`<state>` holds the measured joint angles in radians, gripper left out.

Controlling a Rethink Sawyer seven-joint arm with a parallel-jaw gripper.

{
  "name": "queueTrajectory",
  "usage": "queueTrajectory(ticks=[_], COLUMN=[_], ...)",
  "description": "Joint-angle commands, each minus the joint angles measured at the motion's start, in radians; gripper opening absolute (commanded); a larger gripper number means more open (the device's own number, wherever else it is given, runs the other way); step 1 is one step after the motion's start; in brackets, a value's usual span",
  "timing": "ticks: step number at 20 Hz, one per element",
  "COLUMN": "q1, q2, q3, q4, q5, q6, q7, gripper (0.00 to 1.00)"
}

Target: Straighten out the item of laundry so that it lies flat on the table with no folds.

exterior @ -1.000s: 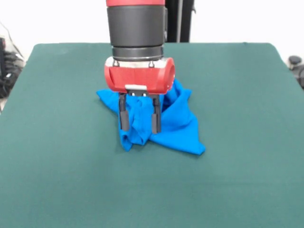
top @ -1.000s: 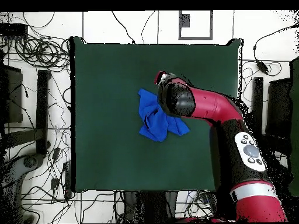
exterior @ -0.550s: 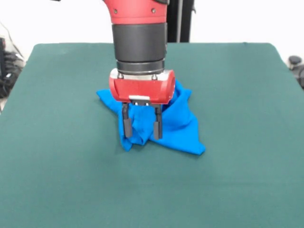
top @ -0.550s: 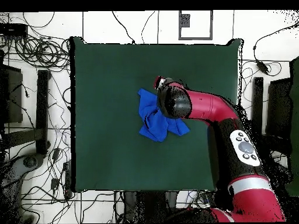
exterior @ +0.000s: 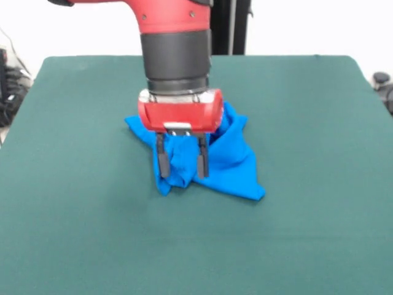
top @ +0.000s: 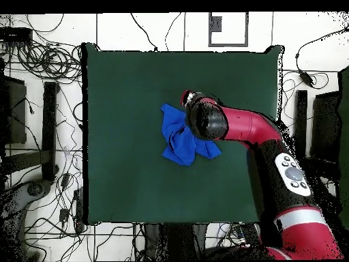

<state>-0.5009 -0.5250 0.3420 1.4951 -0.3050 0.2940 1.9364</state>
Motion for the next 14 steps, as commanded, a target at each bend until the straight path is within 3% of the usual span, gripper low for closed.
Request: queueTrajectory(ticks=[1, 8, 14], q1=[-0.069, -0.127, -0.127], q2=[-0.209, -0.245, -0.234], q3=[0.142, 0.192, 0.199], q4=[0.203, 0.248, 0.259], q5=[0.014, 0.01, -0.011], q6=[0.174, 0.207, 0.173], q7=[-0.11, -0.12, -0.092], gripper=[1.0, 1.0, 1.0])
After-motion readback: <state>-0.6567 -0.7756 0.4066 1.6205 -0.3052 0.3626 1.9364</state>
